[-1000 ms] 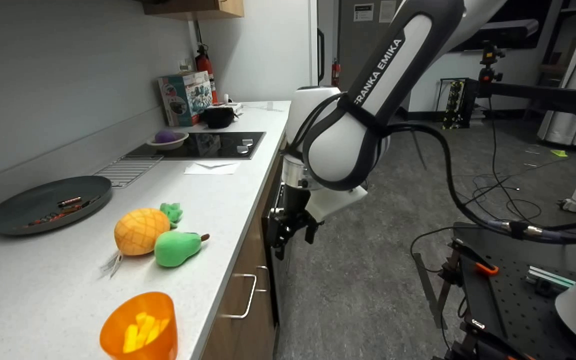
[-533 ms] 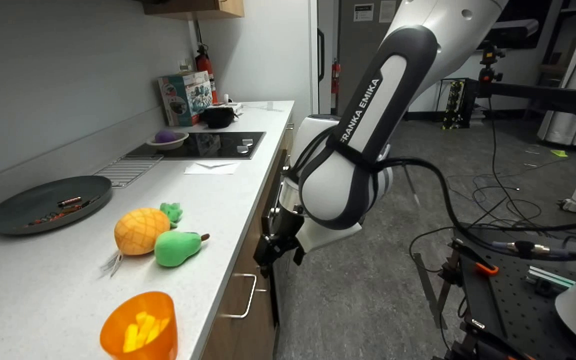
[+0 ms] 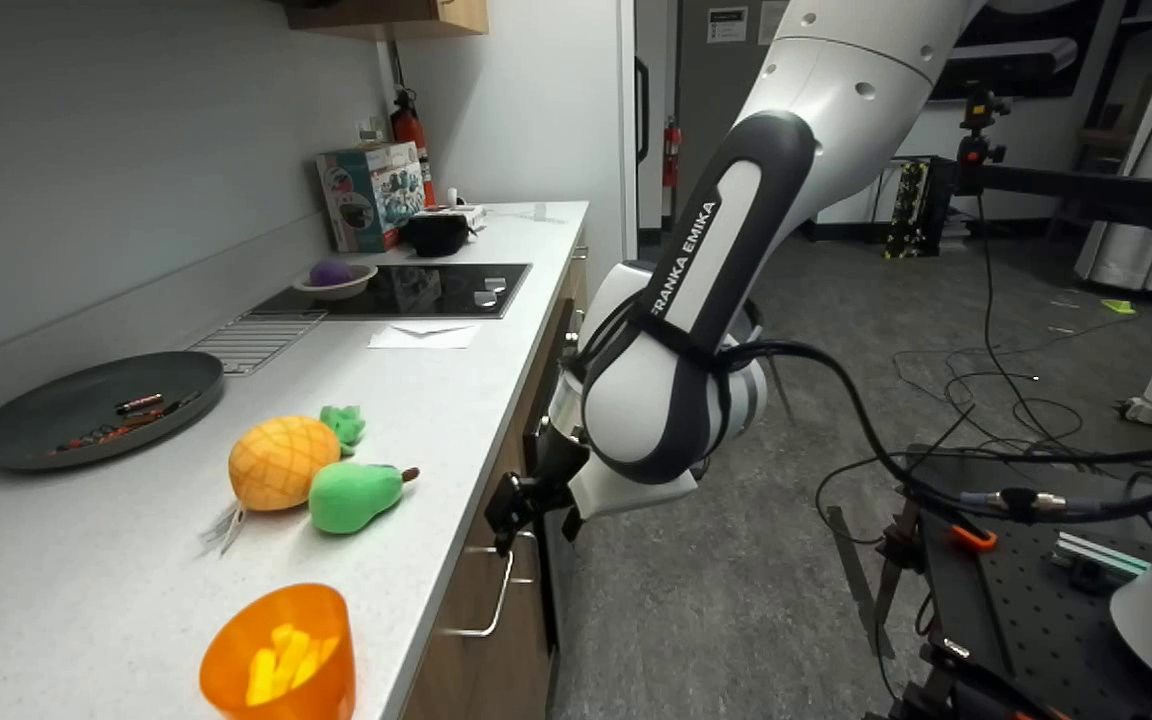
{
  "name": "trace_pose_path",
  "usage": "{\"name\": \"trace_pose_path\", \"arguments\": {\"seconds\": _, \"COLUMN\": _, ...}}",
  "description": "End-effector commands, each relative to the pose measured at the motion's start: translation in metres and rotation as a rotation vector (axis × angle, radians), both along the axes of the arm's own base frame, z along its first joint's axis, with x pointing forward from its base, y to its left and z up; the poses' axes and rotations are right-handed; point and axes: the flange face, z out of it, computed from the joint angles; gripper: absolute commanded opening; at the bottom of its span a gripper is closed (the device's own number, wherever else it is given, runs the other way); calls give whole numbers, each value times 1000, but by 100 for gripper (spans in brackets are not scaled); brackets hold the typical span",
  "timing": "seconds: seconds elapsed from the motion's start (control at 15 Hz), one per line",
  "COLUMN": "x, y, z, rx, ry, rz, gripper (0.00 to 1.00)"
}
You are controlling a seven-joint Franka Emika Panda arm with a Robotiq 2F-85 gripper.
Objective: Open the drawer
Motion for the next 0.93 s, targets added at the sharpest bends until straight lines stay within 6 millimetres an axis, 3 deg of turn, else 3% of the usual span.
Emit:
{"name": "trace_pose_path", "arguments": {"seconds": 0.0, "x": 13, "y": -6, "z": -16, "rx": 46, "ry": -34, "rz": -7, "gripper": 100}}
{"name": "trace_pose_path", "arguments": {"seconds": 0.53, "x": 16, "y": -10, "z": -43, "rx": 92, "ry": -6, "rz": -6, "gripper": 100}}
{"name": "trace_pose_path", "arguments": {"seconds": 0.87, "x": -3, "y": -5, "z": -41, "rx": 99, "ry": -1, "rz": -27, "gripper": 100}}
